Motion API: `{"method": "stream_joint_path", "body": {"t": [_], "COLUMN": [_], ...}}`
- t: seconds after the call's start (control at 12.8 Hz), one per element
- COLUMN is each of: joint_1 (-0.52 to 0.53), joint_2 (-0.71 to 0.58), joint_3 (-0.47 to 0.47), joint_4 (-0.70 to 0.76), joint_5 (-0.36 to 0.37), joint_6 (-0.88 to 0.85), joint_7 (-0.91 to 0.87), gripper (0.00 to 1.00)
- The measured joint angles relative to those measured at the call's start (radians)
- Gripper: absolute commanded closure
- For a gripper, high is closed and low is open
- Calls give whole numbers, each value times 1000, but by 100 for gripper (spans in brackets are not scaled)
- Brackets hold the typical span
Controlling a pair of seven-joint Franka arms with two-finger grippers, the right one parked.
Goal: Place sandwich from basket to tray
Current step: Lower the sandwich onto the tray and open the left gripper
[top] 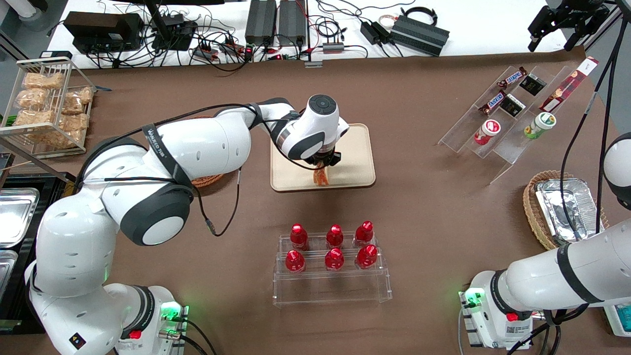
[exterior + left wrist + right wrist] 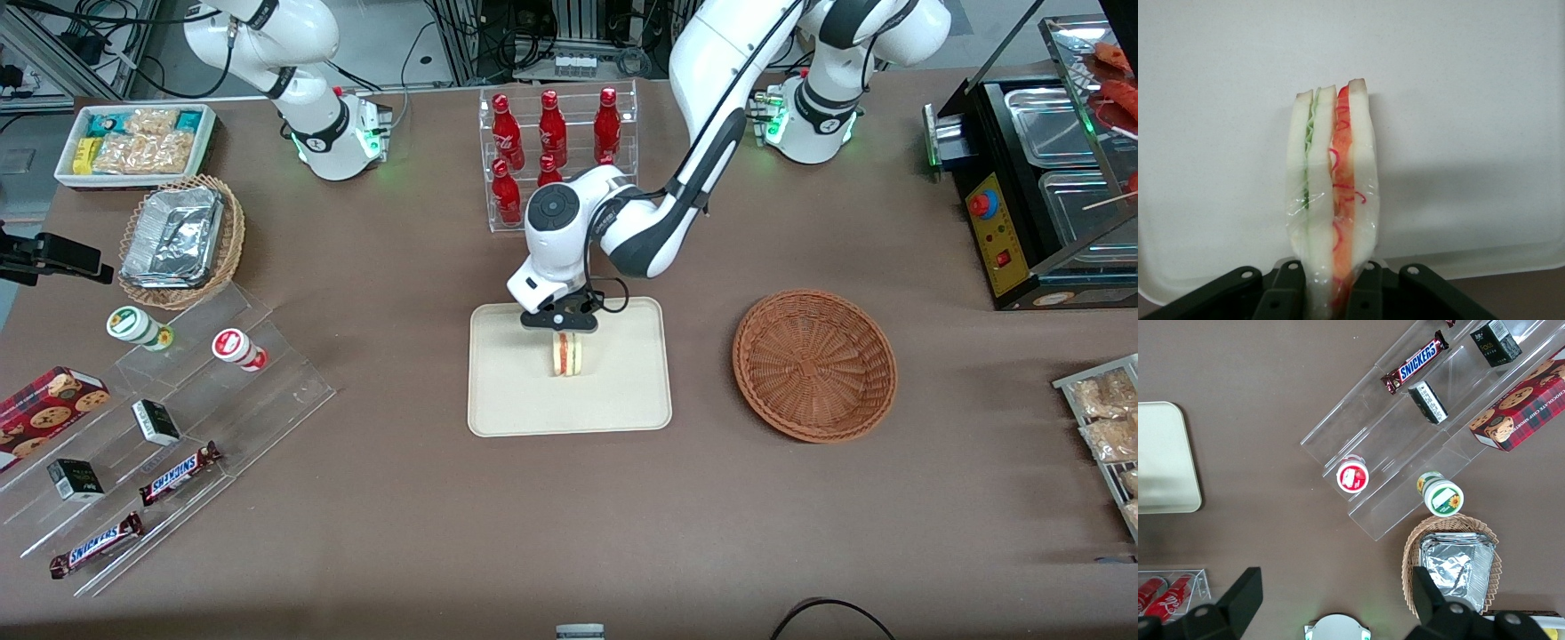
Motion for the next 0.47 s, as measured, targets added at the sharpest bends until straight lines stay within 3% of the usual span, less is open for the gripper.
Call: {"method": "stream_joint_path", "body": {"t": [0.47], "joint_1": [0], "joint_2": [50], "joint_3": [8], "joint_4": [70], "joint_5": [0], "joint_6": [0], "joint_7": [1], "gripper": [100]}}
